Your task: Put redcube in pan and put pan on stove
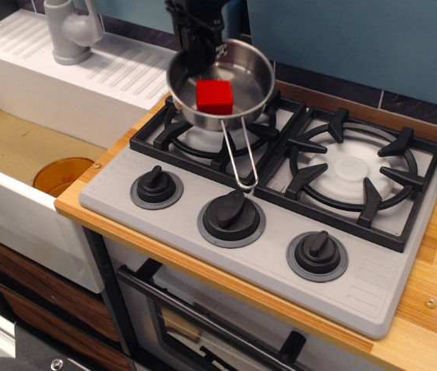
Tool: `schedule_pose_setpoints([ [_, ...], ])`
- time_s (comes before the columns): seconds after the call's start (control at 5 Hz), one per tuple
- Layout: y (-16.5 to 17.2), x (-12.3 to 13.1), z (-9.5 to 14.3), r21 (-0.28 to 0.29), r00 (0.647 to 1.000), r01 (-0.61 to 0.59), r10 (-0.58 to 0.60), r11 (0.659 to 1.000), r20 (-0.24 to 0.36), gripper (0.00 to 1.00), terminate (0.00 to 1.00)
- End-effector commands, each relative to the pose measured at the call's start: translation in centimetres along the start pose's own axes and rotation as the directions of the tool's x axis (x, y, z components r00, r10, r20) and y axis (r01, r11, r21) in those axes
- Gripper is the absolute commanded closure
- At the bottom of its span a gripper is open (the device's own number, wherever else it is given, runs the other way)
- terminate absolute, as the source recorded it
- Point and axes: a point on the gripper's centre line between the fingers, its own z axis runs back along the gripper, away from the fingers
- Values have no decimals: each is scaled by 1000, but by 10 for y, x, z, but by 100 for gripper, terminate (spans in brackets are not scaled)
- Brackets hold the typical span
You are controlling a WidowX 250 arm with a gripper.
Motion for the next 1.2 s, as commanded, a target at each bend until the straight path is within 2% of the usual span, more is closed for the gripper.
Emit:
schedule_pose_setpoints([
  [0.0, 8, 0, -8, 27, 998, 9, -11, 1000, 60, 100, 0],
  [0.2, 10, -1, -13, 19, 997, 17, -18, 1000, 79, 0, 0],
  [0.6, 7, 0, 1, 8, 997, 12, -13, 1000, 72, 0, 0],
  [1.0, 0, 2, 30, 36, 1000, 1, -2, 999, 31, 0, 0],
])
